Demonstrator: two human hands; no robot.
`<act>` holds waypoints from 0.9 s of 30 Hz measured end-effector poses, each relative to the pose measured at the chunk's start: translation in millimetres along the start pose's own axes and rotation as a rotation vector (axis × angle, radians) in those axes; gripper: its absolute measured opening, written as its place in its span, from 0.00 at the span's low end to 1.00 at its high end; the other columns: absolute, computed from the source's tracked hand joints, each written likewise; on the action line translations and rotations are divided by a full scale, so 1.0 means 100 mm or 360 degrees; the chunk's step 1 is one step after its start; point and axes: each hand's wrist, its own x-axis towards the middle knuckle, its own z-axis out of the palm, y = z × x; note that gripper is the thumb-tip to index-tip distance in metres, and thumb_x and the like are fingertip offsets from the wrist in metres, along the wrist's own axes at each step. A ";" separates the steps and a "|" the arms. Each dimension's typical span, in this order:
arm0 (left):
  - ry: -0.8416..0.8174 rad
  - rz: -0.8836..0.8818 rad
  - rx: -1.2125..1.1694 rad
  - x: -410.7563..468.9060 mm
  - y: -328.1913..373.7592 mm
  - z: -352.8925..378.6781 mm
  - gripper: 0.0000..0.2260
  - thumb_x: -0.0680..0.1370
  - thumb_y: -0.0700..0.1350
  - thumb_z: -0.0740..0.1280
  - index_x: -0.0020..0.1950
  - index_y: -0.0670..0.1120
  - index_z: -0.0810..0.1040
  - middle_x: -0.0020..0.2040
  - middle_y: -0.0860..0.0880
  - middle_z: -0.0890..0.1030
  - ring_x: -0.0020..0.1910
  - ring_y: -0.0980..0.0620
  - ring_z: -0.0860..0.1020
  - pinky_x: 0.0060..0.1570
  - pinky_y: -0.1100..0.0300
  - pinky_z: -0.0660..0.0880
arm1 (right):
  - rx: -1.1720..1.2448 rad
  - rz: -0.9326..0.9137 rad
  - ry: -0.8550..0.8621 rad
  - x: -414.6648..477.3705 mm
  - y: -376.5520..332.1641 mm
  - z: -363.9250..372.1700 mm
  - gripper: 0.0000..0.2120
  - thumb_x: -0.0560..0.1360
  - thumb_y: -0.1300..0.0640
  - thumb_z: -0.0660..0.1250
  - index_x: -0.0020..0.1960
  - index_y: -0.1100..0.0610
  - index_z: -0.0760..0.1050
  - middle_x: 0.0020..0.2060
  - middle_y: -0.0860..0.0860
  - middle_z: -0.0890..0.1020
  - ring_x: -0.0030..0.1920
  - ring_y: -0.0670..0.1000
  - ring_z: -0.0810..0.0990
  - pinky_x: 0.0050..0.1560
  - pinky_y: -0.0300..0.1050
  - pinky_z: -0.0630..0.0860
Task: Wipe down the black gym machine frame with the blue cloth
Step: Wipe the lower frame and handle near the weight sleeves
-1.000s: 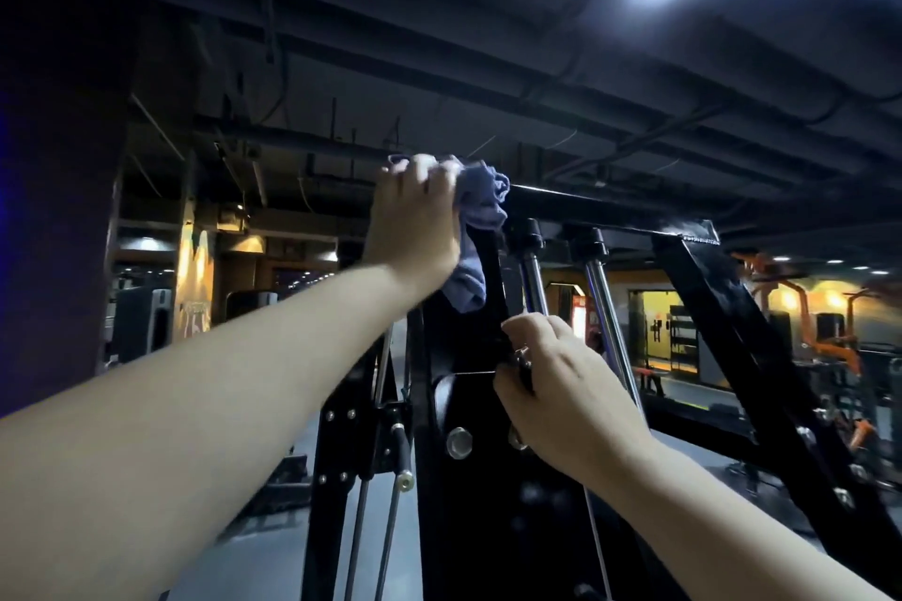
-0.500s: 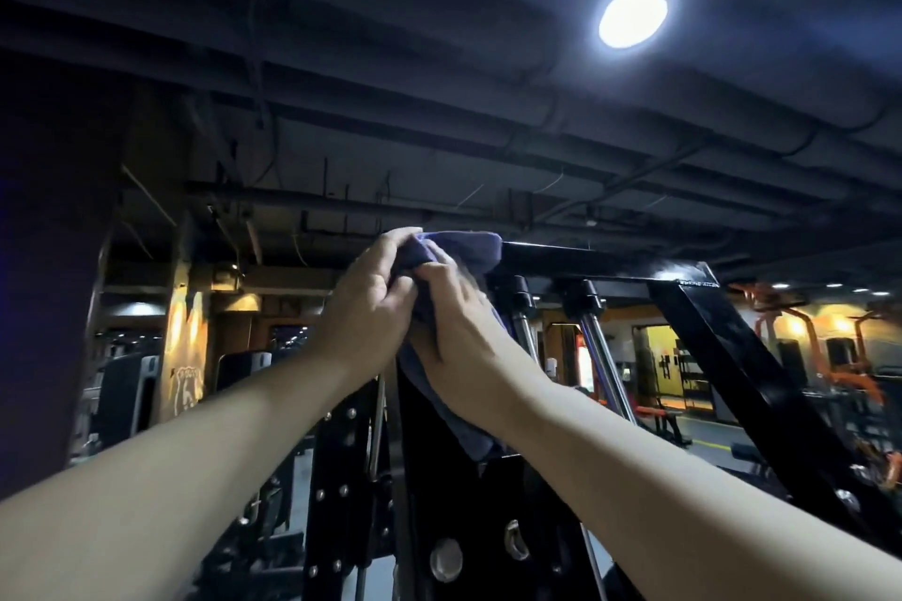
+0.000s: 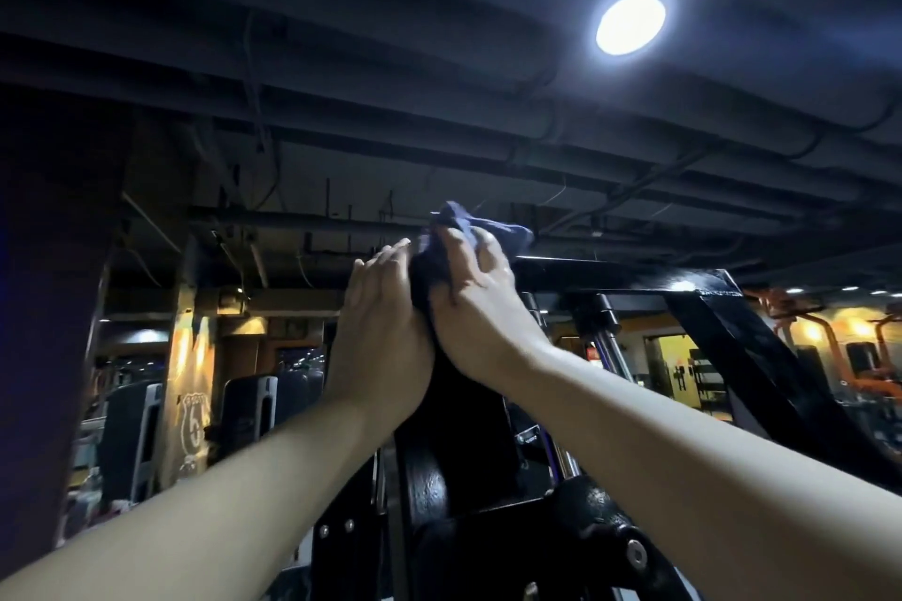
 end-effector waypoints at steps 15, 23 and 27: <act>0.0026 0.0049 0.0074 -0.07 -0.05 0.01 0.18 0.80 0.36 0.62 0.70 0.37 0.71 0.69 0.40 0.73 0.70 0.39 0.69 0.71 0.43 0.66 | -0.0054 -0.0187 -0.0012 -0.20 -0.05 0.02 0.25 0.80 0.53 0.57 0.77 0.47 0.61 0.73 0.55 0.63 0.72 0.60 0.64 0.72 0.50 0.63; -0.0207 0.0085 0.0080 -0.28 0.08 0.08 0.27 0.78 0.39 0.52 0.78 0.40 0.66 0.81 0.45 0.61 0.82 0.48 0.50 0.80 0.52 0.45 | -0.0365 0.0442 -0.0147 -0.36 0.12 -0.22 0.28 0.84 0.46 0.55 0.81 0.44 0.48 0.76 0.56 0.55 0.75 0.61 0.55 0.74 0.59 0.59; -0.0311 0.0144 -0.0023 -0.51 0.04 -0.04 0.22 0.82 0.40 0.53 0.77 0.39 0.64 0.81 0.43 0.61 0.82 0.48 0.49 0.80 0.53 0.45 | -0.0789 0.0157 -0.0192 -0.93 -0.21 -0.14 0.30 0.82 0.48 0.56 0.81 0.50 0.50 0.70 0.59 0.62 0.67 0.63 0.63 0.69 0.60 0.62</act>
